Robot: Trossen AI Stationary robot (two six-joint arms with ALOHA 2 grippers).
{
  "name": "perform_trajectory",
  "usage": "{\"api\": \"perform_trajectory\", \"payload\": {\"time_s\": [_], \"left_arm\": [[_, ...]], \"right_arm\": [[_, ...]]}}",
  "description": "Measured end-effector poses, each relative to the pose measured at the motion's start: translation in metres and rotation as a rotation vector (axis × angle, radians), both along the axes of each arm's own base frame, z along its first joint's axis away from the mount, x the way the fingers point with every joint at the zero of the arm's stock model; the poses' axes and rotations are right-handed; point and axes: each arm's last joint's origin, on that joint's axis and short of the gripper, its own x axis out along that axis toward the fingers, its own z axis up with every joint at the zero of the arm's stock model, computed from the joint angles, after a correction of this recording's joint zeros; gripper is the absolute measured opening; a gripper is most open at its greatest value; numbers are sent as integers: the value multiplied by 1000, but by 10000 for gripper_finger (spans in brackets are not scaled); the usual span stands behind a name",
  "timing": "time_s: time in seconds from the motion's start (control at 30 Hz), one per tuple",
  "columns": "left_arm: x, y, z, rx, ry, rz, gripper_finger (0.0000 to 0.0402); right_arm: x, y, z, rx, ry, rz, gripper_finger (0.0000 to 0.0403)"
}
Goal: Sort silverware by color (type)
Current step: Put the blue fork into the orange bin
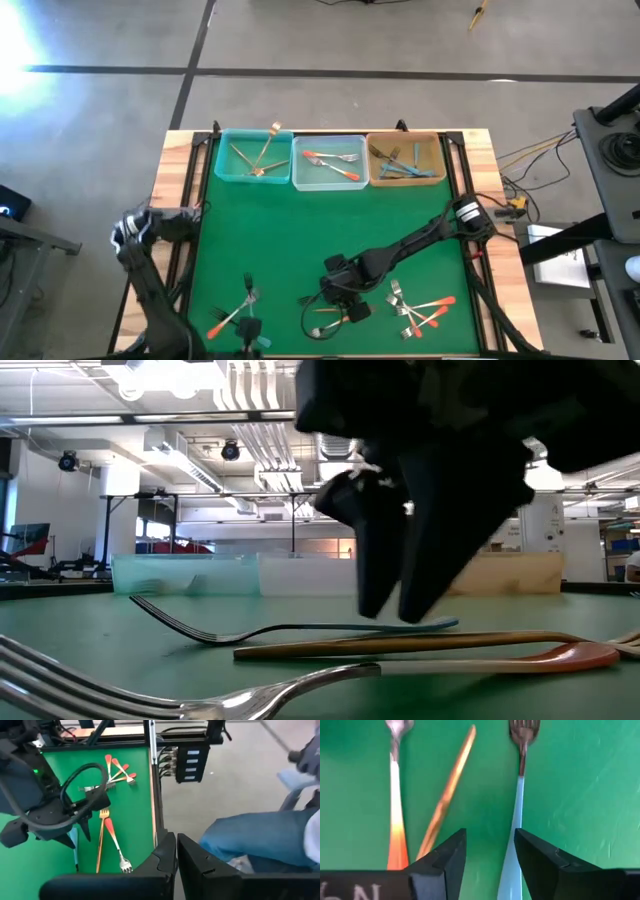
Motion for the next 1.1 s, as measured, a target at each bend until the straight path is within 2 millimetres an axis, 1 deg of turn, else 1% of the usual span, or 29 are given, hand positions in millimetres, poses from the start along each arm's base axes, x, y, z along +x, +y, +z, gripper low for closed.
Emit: {"api": "perform_trajectory", "payload": {"time_s": [0.13, 0.27, 0.37, 0.5, 0.6, 0.73, 0.8, 0.87, 0.93, 1.0, 1.03, 1.1], "left_arm": [[-2, -24, 1, 81, 16, 43, 0], [-4, -35, 5, 157, 48, 113, 0], [-4, -36, 4, 193, 69, 189, 0], [-9, -29, -11, 193, 90, 250, 0], [-12, -23, -14, 166, 101, 291, 0], [-12, -22, -16, 154, 108, 300, 0], [-12, -22, -14, 150, 105, 301, 0], [-12, -22, -14, 151, 100, 301, 0], [-13, -22, -14, 153, 96, 302, 0], [-13, -22, -13, 156, 87, 305, 0], [-13, -22, -13, 157, 83, 306, 0], [-12, -22, -13, 159, 80, 307, 0]], "right_arm": [[7, 2, 9, -7, -44, -11, 166], [9, 1, 11, -48, -71, -34, 162], [11, 2, 10, -39, -91, -35, 157], [14, 3, -8, -48, -65, -31, 155], [18, 5, -14, -45, -74, -33, 155], [20, 5, -23, -47, -60, -40, 145], [21, 4, -28, -41, -49, -64, 132], [22, 4, -30, -35, -41, -83, 109], [22, 4, -33, -37, -33, -93, 75], [22, 4, -32, -35, -31, -102, 33], [21, 4, -33, -33, -28, -105, 21], [21, 4, -32, -28, -24, -114, 14]]}}
